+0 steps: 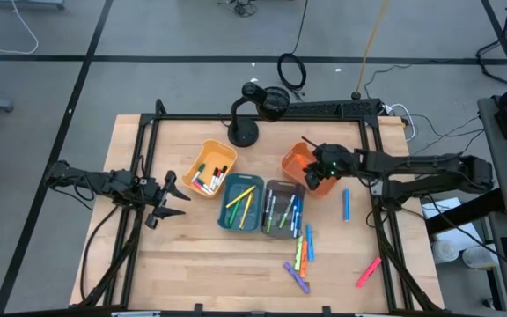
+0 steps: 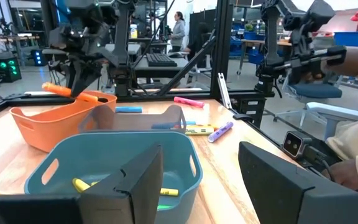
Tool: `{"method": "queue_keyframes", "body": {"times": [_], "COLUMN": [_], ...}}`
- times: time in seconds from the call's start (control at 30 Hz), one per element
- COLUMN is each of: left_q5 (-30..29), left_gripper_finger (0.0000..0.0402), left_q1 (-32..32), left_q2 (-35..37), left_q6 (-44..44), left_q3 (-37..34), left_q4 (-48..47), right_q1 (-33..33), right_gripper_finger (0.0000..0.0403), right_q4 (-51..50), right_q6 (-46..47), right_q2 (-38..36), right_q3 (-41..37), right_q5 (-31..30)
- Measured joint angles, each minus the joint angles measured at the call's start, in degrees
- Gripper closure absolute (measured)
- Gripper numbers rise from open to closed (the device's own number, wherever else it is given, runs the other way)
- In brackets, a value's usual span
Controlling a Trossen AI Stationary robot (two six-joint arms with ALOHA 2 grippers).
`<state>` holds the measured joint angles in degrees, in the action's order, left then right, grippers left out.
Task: Pick & Place Markers
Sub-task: Put the right orange highlighter into the orange bin, then put the right blue highlighter into the orange bin
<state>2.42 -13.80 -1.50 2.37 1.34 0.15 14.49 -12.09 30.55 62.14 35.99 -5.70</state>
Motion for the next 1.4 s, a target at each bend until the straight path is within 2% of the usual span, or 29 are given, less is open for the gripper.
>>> {"method": "queue_keyframes", "body": {"times": [0.17,0.4,0.57,0.67,0.87,1.03,1.1,1.2,1.4], "left_q5": [0.0,0.0,0.0,0.0,0.0,0.0,0.0,0.0,0.0], "left_gripper_finger": [0.0188,0.0188,0.0188,0.0188,0.0188,0.0188,0.0188,0.0188,0.0188], "left_q1": [0.0,0.0,0.0,0.0,0.0,0.0,0.0,0.0,0.0], "left_q2": [0.0,0.0,0.0,0.0,0.0,0.0,0.0,0.0,0.0], "left_q6": [0.0,0.0,0.0,0.0,0.0,0.0,0.0,0.0,0.0], "left_q3": [0.0,0.0,0.0,0.0,0.0,0.0,0.0,0.0,0.0], "left_q4": [0.0,0.0,0.0,0.0,0.0,0.0,0.0,0.0,0.0], "right_q1": [1.5,1.6,1.6,1.6,1.5,1.1,-0.3,-3.4,-11.1], "right_gripper_finger": [0.0341,0.0289,0.0266,0.0263,0.0268,0.0268,0.0269,0.0271,0.0271], "right_q4": [-1.8,-1.5,-1.5,-0.7,4.3,8.0,5.1,-4.4,-34.0], "right_q6": [-1.1,0.1,0.4,4.6,4.3,7.7,10.1,12.2,20.1], "right_q2": [0.4,0.4,0.4,0.4,0.4,-1.0,-1.6,-1.9,-1.4], "right_q3": [0.0,0.0,0.0,0.0,0.0,0.6,2.1,6.6,17.5], "right_q5": [-0.1,-0.1,0.0,0.1,8.3,19.7,20.8,19.8,11.6]}}
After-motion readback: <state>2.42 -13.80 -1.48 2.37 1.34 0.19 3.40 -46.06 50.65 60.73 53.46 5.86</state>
